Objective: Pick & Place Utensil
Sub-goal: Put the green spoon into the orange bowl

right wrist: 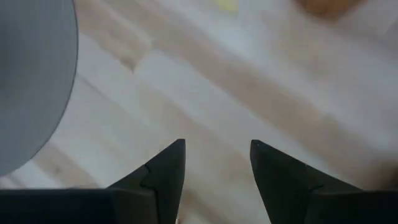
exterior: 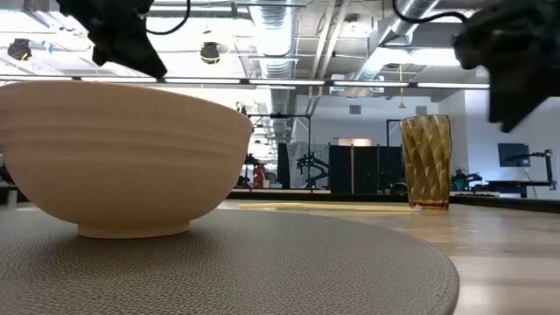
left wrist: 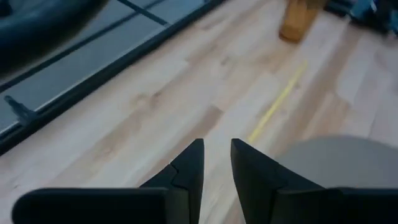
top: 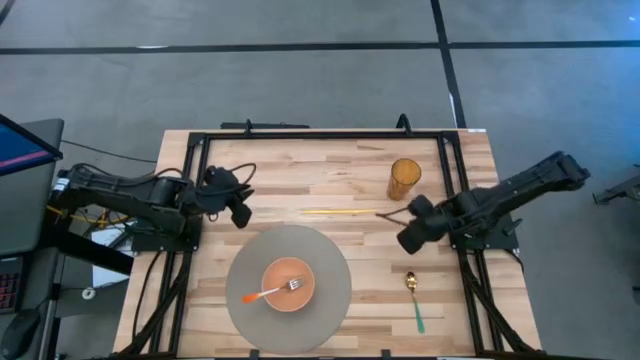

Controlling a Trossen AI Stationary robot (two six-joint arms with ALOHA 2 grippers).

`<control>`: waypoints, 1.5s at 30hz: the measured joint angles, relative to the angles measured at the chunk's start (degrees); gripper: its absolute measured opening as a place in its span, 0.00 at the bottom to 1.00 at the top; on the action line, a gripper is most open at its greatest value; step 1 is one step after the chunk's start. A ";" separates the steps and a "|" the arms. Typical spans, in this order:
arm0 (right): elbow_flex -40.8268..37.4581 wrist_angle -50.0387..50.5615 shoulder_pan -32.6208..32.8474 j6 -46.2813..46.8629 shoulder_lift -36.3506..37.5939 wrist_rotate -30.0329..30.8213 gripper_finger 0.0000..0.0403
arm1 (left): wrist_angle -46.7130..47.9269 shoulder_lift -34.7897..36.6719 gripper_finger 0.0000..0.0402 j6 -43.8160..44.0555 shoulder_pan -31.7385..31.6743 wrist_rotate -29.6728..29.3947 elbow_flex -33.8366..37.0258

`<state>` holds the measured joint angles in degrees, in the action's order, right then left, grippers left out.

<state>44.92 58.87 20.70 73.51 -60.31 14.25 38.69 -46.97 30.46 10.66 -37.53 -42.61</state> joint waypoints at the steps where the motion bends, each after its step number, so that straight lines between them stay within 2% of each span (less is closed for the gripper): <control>1: -0.63 -0.20 1.53 2.63 0.00 -0.67 0.43 | -0.81 0.51 0.20 0.24 -0.27 -0.17 0.59; 8: -6.47 -7.70 11.05 19.37 -0.02 -12.40 0.43 | -3.95 1.52 0.20 0.45 -0.52 -0.19 3.02; 14: -6.95 -16.67 19.12 29.64 -1.38 -11.16 0.43 | -4.13 1.52 0.20 0.23 -0.52 -0.18 3.12; 19: -6.94 -22.63 24.32 36.17 -8.06 -13.49 0.43 | -4.49 1.52 0.20 0.23 -0.52 -0.19 3.12; 27: -6.96 -33.16 26.61 37.53 -19.04 -14.54 0.43 | -5.21 1.52 0.20 0.23 -0.52 -0.17 3.12; 32: -7.01 -35.05 25.88 36.71 -25.55 -19.49 0.43 | -5.87 1.51 0.20 0.23 -0.48 -0.18 3.08; 39: -6.90 -36.04 24.40 35.92 -26.91 -21.95 0.35 | -6.67 1.52 0.20 0.23 -0.48 -0.18 3.06; 45: -6.95 -36.86 22.83 32.28 -27.02 -22.21 0.22 | -6.82 1.52 0.20 0.23 -0.48 -0.17 3.06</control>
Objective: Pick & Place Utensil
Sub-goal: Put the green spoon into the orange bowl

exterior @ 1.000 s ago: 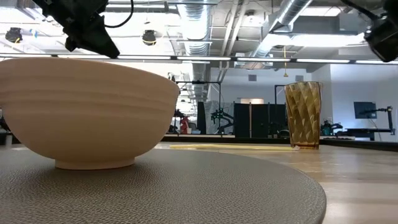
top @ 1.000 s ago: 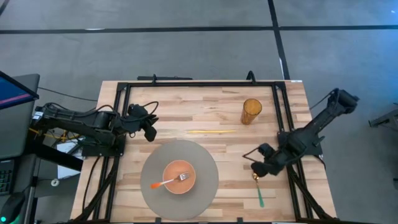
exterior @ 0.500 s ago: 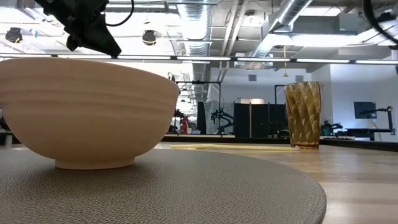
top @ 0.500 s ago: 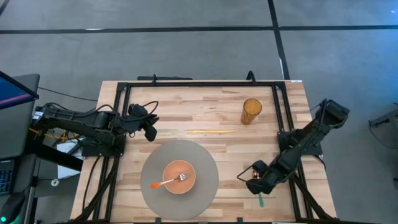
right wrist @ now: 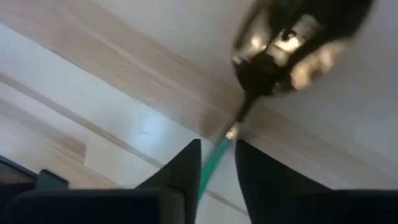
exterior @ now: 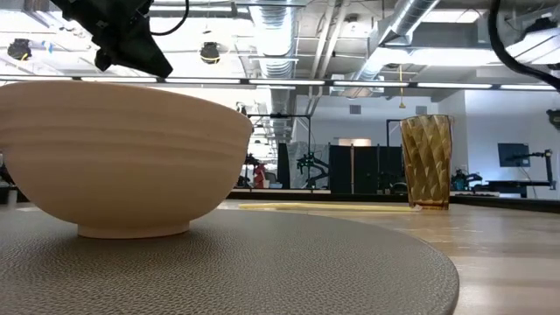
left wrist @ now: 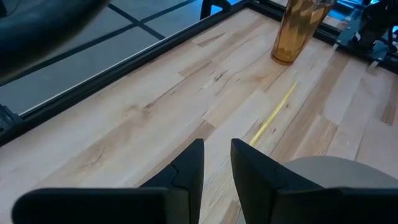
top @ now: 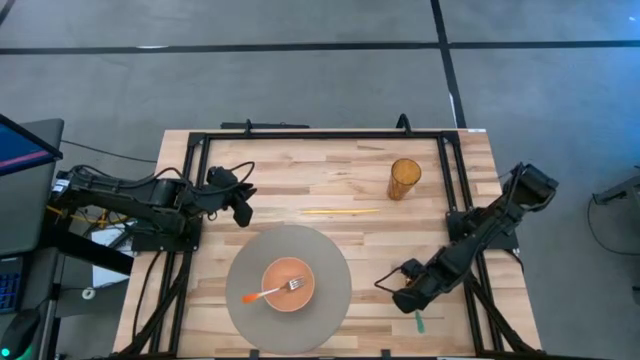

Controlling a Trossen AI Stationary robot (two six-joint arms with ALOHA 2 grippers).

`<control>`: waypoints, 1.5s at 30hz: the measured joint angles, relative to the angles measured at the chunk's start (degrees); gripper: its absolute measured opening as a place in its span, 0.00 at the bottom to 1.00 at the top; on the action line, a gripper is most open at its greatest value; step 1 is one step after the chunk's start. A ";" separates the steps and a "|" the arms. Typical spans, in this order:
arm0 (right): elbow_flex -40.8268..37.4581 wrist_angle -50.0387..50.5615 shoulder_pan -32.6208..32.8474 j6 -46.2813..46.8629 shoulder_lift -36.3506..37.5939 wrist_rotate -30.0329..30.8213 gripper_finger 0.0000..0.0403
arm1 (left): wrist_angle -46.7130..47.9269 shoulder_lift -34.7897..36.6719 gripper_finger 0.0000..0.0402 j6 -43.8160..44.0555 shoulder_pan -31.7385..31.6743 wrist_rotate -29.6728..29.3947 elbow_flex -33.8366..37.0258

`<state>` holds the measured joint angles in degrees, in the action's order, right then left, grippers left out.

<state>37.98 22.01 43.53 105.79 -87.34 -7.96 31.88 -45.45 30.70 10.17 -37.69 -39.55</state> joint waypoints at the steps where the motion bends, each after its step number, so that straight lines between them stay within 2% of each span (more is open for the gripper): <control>1: 0.00 -0.31 -0.35 -0.79 -0.03 0.28 0.19 | -0.04 0.00 0.20 0.00 0.00 0.00 0.00; 6: 0.00 -0.41 -2.05 -5.90 -0.08 0.55 0.04 | -0.11 0.00 0.20 0.00 0.00 0.00 0.00; 8: 0.00 -0.42 -2.95 -8.14 0.03 0.51 0.02 | -0.15 0.00 0.20 0.00 0.00 0.00 0.00; 12: -0.02 -0.21 -4.74 -11.73 1.33 0.56 0.04 | -0.24 0.00 0.20 0.00 0.00 0.00 0.00; 17: -0.02 -0.20 -6.52 -15.24 5.29 0.64 0.01 | -0.28 0.00 0.20 0.00 0.00 0.00 0.00; 24: -0.02 -0.25 -8.19 -20.42 10.02 4.84 0.00 | -0.56 0.00 0.20 0.00 0.00 0.00 0.00; 34: 0.03 -0.43 -10.92 -30.13 10.86 1.83 0.00 | -1.26 0.00 0.20 0.00 0.00 0.00 0.00; 39: 3.94 -1.22 -15.32 -40.06 10.92 1.83 0.00 | -1.55 0.00 0.20 0.00 0.00 0.00 0.00; 45: 12.45 -1.84 -22.22 -56.40 10.19 0.95 0.00 | -1.98 0.00 0.20 0.00 0.00 0.00 0.00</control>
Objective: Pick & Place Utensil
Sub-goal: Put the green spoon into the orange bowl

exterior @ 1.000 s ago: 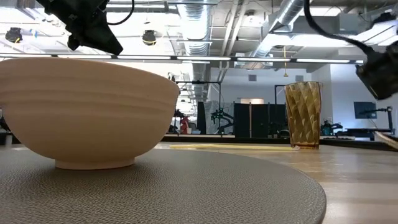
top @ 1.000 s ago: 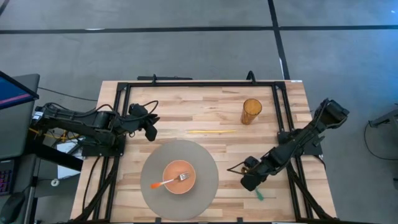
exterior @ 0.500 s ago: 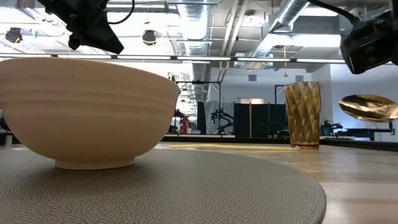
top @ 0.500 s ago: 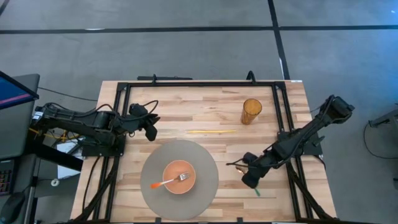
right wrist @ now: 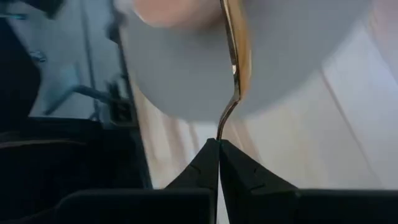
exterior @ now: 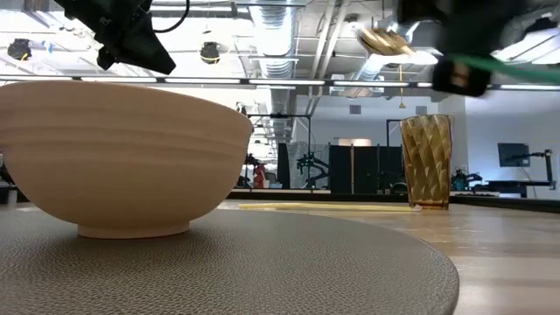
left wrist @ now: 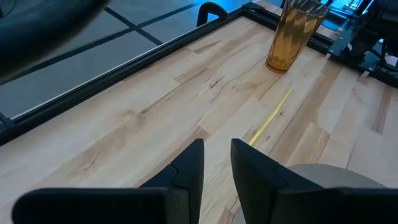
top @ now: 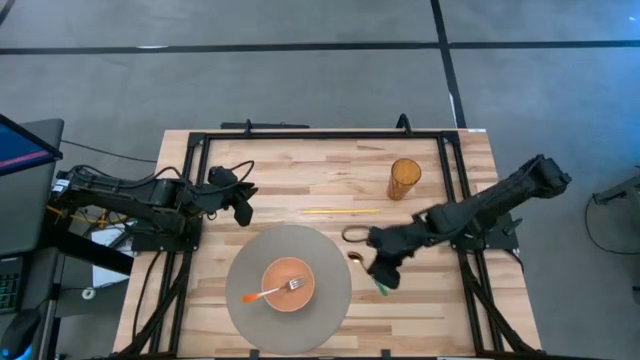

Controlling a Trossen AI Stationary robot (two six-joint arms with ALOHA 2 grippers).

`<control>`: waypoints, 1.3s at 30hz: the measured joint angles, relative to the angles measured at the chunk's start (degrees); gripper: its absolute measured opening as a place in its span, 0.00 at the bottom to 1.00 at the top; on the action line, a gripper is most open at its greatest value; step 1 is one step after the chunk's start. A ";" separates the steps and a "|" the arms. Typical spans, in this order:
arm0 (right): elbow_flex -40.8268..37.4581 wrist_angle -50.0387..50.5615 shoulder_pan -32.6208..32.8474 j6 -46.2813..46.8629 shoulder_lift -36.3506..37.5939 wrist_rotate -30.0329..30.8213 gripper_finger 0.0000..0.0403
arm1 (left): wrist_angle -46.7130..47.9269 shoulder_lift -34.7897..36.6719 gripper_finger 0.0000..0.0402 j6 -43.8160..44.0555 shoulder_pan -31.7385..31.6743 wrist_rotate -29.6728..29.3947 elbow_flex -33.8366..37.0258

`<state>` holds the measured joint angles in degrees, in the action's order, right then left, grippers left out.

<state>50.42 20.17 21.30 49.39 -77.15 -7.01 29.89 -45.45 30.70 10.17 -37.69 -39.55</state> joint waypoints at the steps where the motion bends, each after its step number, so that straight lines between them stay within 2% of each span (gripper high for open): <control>1: 1.35 -0.39 -1.33 -1.55 -0.63 -1.88 0.00 | -0.02 -0.02 0.20 -0.01 0.00 0.00 0.00; 8: 10.76 -6.23 -9.74 -8.01 -12.42 -21.17 0.00 | -0.83 -0.02 0.20 -0.02 0.00 0.00 -0.02; 15: 22.00 -3.44 -13.46 -9.33 -25.10 -33.94 0.00 | -1.74 -0.04 0.20 -1.85 -0.02 -0.01 -0.04; 21: 31.27 4.12 -14.95 -8.17 -33.71 -40.36 0.00 | -2.12 -0.02 0.20 -1.78 -0.07 -0.32 -0.04; 25: 35.48 4.85 -16.46 -4.14 -38.76 -43.45 0.00 | -2.19 -0.02 0.20 -1.78 -0.08 -0.28 -0.04; 31: 38.43 4.98 -18.27 -1.01 -43.28 -46.40 0.00 | -2.14 -0.02 0.20 -2.24 -0.04 -0.04 -0.04; 39: 38.50 3.95 -18.85 4.93 -46.87 -49.72 0.00 | -2.12 -0.03 0.20 -2.38 -0.04 -0.02 -0.04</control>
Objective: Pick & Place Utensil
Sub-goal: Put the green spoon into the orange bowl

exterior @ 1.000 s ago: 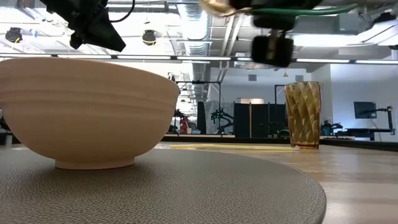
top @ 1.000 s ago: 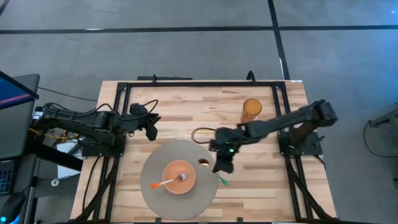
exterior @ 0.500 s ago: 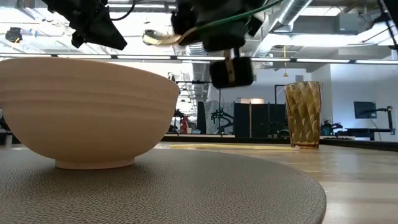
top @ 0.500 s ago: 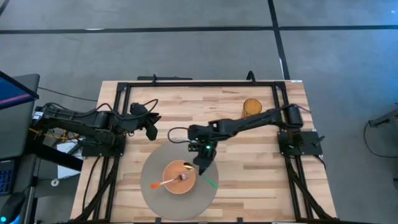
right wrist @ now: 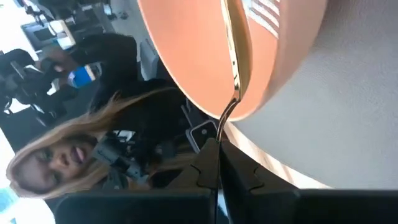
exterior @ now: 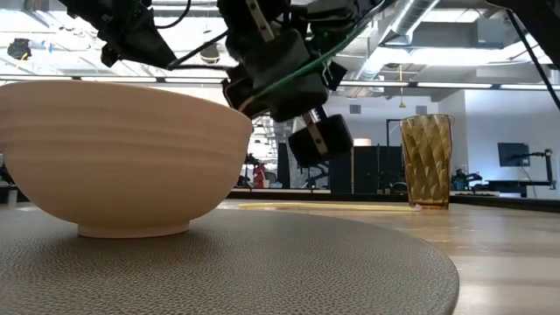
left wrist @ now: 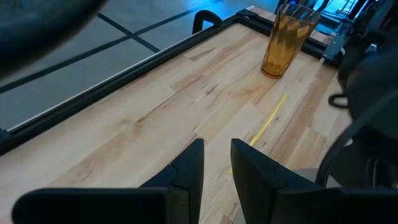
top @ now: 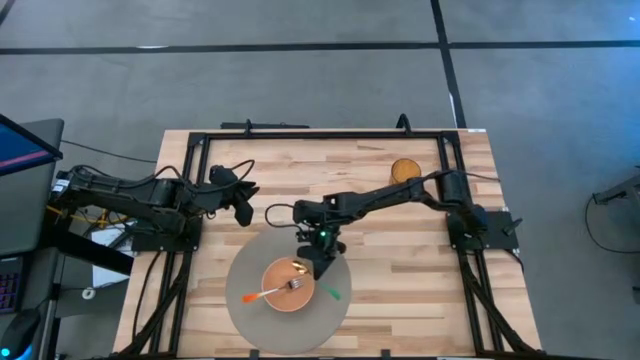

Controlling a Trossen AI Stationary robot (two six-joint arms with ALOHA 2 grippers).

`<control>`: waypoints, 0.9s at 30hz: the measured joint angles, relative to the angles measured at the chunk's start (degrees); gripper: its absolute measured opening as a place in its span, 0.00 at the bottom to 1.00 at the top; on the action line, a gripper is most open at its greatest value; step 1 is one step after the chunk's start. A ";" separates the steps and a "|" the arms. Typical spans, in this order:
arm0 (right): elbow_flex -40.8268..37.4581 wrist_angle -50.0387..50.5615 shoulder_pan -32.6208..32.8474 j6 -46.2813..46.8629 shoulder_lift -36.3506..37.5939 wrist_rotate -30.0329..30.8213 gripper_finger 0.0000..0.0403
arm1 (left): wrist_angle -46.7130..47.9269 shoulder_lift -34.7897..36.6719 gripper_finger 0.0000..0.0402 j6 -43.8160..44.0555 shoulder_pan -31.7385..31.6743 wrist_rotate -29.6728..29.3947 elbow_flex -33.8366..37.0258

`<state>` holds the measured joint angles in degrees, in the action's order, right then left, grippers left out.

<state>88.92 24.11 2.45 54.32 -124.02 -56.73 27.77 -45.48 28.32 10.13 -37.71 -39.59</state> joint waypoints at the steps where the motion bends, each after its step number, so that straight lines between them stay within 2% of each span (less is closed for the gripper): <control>1: -0.02 -0.12 0.20 0.11 -0.36 -0.50 0.00 | 0.00 0.01 0.20 0.00 0.00 0.00 0.02; 11: -0.07 -2.67 0.05 -0.71 -1.72 -0.37 0.01 | 0.06 0.01 0.20 0.00 0.00 0.00 0.01; 21: -0.02 -3.80 0.00 -1.74 -1.93 -1.84 0.15 | 0.07 0.01 0.20 0.00 0.00 0.00 0.02; 27: -0.02 -3.79 -0.43 -1.74 -1.93 -1.84 0.20 | 0.07 0.01 0.20 0.00 0.00 -0.01 0.02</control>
<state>88.90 20.33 2.01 52.58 -125.95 -58.57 27.83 -45.47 28.32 10.13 -37.72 -39.57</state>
